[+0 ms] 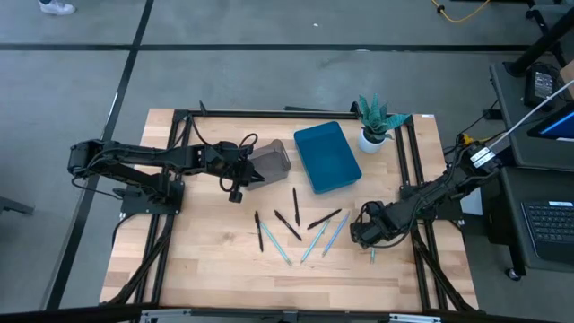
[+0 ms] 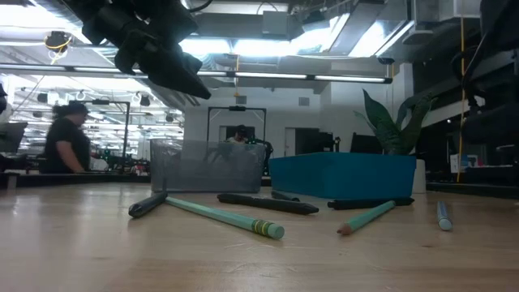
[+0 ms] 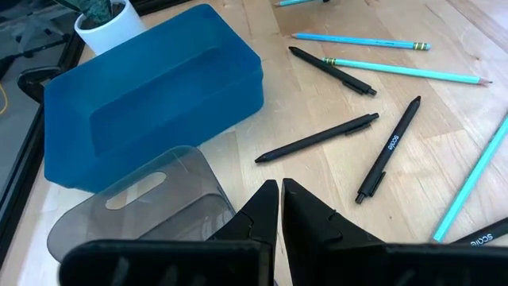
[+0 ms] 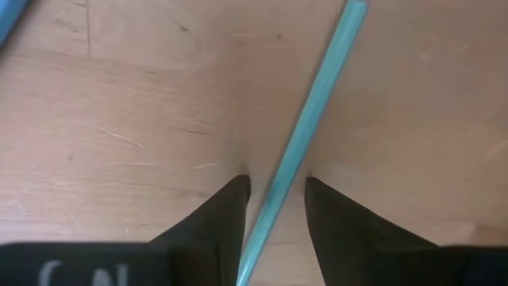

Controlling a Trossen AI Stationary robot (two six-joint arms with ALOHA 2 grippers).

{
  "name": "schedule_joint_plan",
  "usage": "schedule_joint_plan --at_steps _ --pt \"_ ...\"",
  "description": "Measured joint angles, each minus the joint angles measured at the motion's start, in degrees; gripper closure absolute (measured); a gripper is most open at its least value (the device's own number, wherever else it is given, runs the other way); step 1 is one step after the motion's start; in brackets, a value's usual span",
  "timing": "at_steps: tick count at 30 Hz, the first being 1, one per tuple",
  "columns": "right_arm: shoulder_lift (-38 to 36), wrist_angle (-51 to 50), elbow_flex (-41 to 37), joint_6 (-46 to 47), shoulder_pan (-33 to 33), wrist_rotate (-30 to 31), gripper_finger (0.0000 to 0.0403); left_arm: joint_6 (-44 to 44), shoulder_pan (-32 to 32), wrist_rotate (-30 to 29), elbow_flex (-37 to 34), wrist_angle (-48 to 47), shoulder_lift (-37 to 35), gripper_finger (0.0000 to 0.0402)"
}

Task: Sort pens & pencils
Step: Put the light blue pencil into the blue bin

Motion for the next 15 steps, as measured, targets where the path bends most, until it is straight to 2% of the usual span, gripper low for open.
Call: schedule_joint_plan --at_steps 6,15 --pt "0.02 0.18 0.00 0.20 0.00 -0.11 0.0278 0.00 0.00 0.01 0.00 0.01 0.00 0.0388" --pt "0.02 0.97 0.02 -0.08 0.00 0.02 0.0347 -0.02 0.01 0.02 0.00 0.00 0.00 0.0388"
